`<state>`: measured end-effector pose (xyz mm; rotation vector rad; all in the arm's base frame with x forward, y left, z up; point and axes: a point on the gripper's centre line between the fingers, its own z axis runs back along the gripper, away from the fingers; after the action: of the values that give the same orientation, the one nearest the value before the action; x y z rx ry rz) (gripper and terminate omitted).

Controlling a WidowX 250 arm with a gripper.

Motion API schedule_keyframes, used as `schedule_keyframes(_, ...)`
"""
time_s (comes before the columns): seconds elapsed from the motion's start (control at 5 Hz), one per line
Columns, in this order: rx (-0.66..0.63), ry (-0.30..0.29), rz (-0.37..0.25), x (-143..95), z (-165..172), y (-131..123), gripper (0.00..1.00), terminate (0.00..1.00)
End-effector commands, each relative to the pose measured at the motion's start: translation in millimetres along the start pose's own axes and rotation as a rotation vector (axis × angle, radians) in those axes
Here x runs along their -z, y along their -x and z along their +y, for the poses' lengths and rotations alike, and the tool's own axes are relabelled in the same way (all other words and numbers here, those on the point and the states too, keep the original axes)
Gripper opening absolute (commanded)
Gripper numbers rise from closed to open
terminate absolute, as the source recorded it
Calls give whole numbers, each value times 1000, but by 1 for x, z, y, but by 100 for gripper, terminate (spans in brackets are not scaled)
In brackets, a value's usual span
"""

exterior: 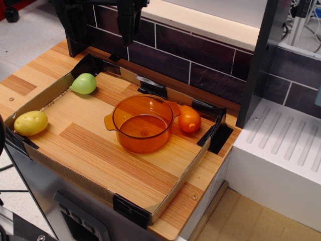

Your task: Put potato in pot

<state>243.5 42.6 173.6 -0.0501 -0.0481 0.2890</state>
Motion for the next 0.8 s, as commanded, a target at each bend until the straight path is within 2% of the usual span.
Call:
schedule_keyframes(0.0,0,0,0,0,0,0,100,0)
schedule_keyframes(0.2,122,-5,-26,9,24,7,100,0)
schedule_keyframes(0.4,248,2,23,20,50,9,100,0)
schedule_keyframes(0.6,298,0,34,28,73,9,100,0)
